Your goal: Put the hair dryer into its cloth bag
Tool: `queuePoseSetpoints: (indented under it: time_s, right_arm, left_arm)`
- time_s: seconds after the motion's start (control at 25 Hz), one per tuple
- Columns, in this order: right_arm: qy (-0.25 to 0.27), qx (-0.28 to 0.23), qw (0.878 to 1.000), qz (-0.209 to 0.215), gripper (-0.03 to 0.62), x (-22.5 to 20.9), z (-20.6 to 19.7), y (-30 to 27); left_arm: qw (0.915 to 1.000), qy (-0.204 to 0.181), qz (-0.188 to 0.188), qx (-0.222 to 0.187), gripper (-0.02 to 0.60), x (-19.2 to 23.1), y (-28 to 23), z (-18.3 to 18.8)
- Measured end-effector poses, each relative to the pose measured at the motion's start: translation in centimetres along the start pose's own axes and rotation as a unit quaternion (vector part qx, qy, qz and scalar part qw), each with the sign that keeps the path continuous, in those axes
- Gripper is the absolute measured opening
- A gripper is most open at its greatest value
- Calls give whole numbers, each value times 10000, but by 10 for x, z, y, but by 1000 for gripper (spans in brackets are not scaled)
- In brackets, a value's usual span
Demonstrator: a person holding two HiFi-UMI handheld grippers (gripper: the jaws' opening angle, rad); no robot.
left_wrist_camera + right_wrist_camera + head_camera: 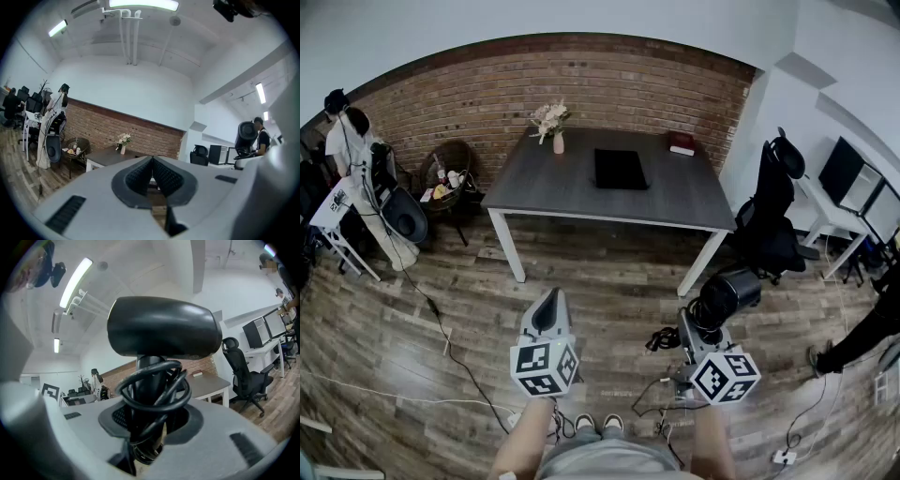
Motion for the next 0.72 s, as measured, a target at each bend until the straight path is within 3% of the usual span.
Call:
queuePoseSetpoints:
  time_s: [0.72]
  right_arm:
    - [-28,248,9997,63,147,0,-14,-28]
  left_arm:
    - [9999,-86,-53,68,8,15,-24,-3]
Point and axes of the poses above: the fingertips, and each gripper's own axes: y backward along the fingers, x to its left, z out of its top, the point moved 2 cm from there along y, backward along the fingers, and after that the axes turned 3 degrees about x, right-handed, at the moved point
